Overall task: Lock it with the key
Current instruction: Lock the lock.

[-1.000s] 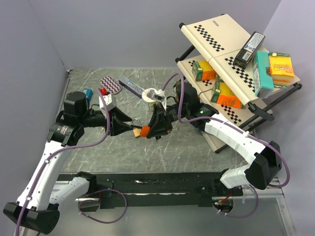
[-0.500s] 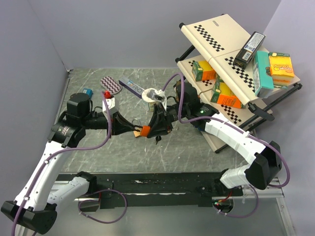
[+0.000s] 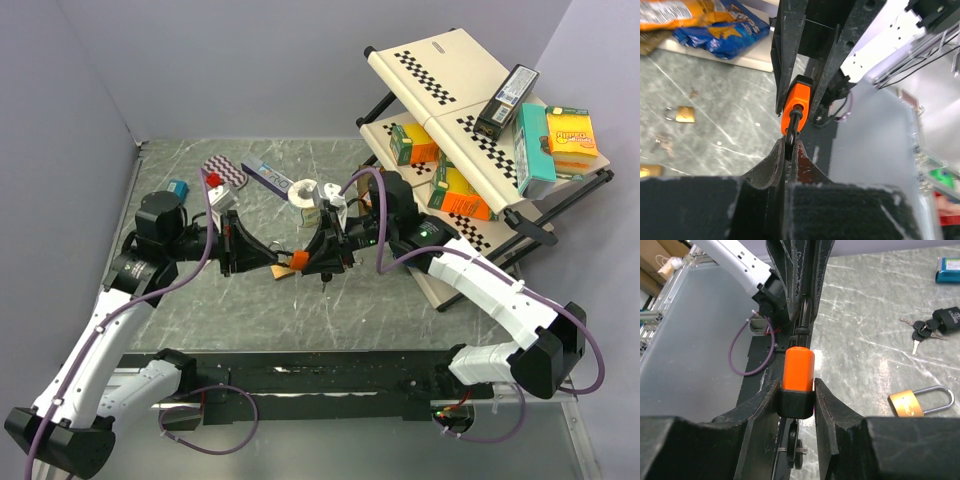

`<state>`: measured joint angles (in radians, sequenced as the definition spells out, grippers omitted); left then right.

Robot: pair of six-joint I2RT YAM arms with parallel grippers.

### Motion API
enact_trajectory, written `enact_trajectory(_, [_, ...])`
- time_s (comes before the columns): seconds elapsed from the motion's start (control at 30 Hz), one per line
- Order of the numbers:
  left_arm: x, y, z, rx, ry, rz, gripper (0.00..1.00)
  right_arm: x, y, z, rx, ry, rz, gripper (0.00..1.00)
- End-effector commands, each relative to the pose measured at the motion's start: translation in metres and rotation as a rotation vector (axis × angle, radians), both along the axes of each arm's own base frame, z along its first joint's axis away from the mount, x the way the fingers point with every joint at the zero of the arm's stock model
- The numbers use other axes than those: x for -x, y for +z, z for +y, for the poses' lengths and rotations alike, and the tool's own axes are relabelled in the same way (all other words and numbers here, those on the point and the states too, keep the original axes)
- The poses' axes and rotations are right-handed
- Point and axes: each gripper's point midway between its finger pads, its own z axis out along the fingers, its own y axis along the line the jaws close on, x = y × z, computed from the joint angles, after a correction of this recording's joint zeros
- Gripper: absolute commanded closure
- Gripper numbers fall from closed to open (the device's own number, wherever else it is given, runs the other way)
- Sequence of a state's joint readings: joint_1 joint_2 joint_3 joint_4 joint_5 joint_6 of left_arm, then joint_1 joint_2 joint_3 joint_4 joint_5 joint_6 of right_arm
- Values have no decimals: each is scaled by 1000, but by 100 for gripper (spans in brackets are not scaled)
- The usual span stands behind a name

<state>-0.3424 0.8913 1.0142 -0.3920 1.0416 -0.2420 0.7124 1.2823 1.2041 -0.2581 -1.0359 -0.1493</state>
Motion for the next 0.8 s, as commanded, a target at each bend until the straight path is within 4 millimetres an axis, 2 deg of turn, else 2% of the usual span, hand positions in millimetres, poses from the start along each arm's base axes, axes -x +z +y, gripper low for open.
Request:
enact_trajectory(0.0, [4, 10, -9, 52, -18, 31, 99, 11, 39, 8, -123, 73, -133, 100])
enact_trajectory(0.2, [11, 4, -19, 59, -50, 8, 99, 22, 54, 15, -164, 147, -114, 100])
enact_trajectory(0.43, [17, -9, -25, 7, -81, -34, 99, 41, 64, 12, -179, 246, -42, 100])
enact_trajectory(0.77, [11, -7, -10, -56, -10, -102, 99, 37, 44, -2, -119, 199, -33, 100])
